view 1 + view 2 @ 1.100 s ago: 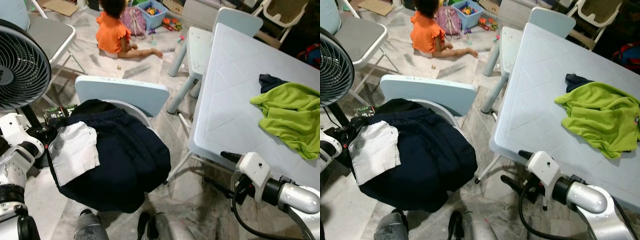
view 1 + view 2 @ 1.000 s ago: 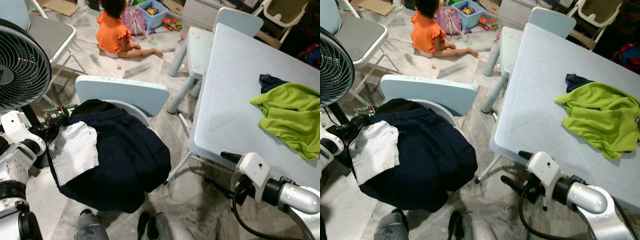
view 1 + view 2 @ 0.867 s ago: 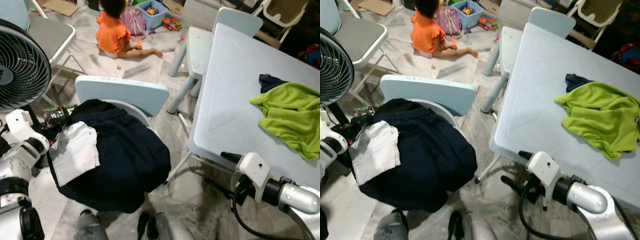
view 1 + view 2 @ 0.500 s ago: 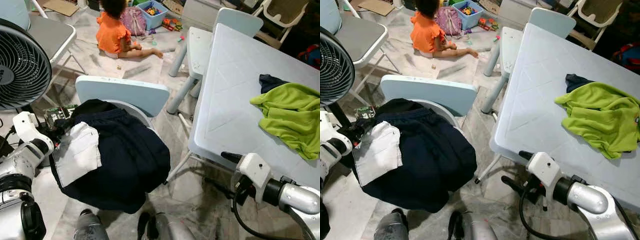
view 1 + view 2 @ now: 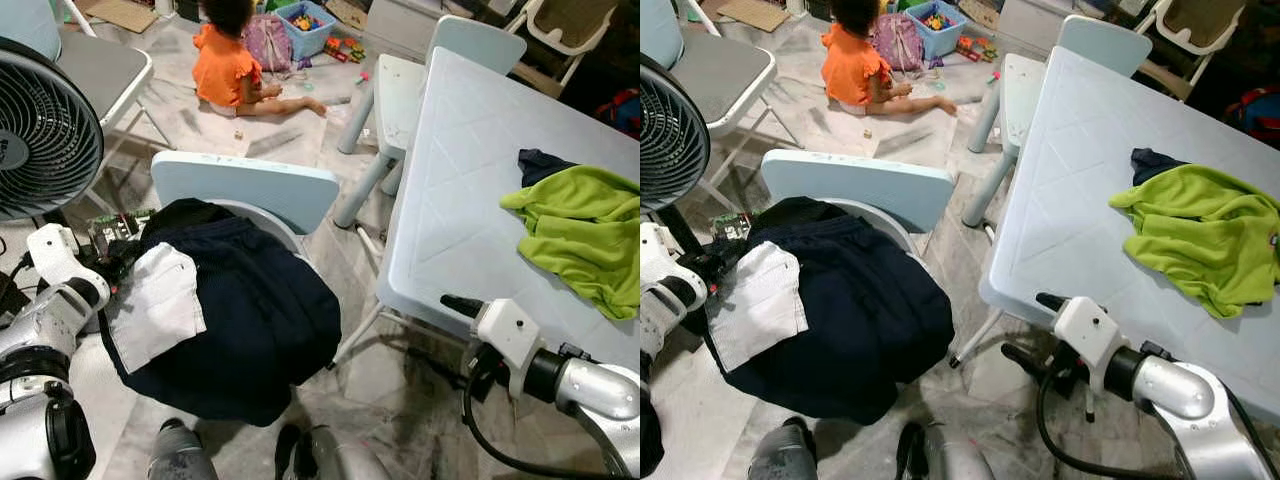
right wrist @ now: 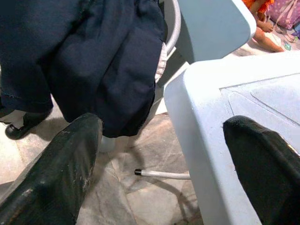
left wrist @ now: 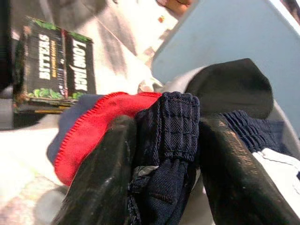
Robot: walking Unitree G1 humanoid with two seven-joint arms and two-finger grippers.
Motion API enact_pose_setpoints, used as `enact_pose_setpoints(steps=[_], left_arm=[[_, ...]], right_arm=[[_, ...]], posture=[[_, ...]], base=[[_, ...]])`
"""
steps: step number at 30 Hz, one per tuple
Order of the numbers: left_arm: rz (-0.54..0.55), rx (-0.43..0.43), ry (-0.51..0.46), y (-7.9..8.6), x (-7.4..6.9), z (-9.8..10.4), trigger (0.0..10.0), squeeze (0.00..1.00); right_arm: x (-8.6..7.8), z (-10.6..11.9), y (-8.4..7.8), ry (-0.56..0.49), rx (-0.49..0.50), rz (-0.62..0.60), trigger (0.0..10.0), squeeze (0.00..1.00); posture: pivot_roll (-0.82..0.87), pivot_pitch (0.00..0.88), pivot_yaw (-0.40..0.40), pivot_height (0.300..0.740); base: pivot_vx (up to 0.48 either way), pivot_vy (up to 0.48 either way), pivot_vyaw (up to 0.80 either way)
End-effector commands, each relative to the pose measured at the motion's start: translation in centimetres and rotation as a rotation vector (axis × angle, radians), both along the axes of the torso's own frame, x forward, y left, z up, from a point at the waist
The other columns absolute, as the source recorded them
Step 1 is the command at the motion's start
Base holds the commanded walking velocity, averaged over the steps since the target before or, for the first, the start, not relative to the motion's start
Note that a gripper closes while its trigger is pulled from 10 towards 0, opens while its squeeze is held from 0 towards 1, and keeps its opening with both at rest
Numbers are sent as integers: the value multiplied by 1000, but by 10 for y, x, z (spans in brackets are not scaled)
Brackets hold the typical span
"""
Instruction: Hang hanger
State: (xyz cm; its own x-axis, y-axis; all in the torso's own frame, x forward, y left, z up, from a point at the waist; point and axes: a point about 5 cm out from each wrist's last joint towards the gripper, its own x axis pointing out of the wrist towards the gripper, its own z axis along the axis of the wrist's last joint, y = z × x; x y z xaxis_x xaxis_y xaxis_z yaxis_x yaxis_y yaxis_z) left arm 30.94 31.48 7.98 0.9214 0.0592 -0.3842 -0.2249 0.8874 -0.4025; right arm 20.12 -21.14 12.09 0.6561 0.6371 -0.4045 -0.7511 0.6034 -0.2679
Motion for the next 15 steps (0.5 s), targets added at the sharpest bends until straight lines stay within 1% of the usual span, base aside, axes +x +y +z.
enact_pose_setpoints(steps=[1, 2, 3, 5, 6, 7, 11, 12, 15], left_arm=[[3, 13, 35, -5, -1, -8, 0, 0], [19, 36, 40, -6, -1, -9, 0, 0], [19, 36, 40, -6, -1, -9, 0, 0], [62, 77, 48, -7, 1, -10, 0, 0], [62, 77, 48, -7, 1, -10, 0, 0], [101, 144, 60, -7, 1, -12, 0, 0], [129, 235, 61, -10, 3, -12, 0, 0], [142, 272, 56, -13, 5, -11, 0, 0], [128, 351, 41, -19, 8, -9, 0, 0]], right_arm=[[0, -3, -3, 11, -16, -10, 10000, 0], [1, -3, -2, 8, -14, -9, 10000, 0], [1, -3, -2, 8, -14, -9, 10000, 0], [3, -4, 1, 2, -9, -6, 10000, 0], [3, -4, 1, 2, -9, -6, 10000, 0], [6, -4, 3, -5, -5, -4, 10000, 0], [11, -4, 4, -18, -4, -5, 10000, 0], [15, -3, 4, -28, -2, -7, 10000, 0], [19, -3, 5, -36, 0, -7, 10000, 0]], posture=[[-241, 152, -260, 740], [-238, 148, -259, 740], [-238, 148, -259, 740], [-233, 137, -257, 740], [-233, 137, -257, 740], [-226, 128, -254, 740], [-220, 120, -251, 740], [-215, 115, -249, 740], [-210, 111, -248, 740]], base=[[0, 0, 0], [0, 0, 0], [0, 0, 0], [0, 0, 0], [0, 0, 0], [0, 0, 0], [0, 0, 0], [0, 0, 0], [0, 0, 0]])
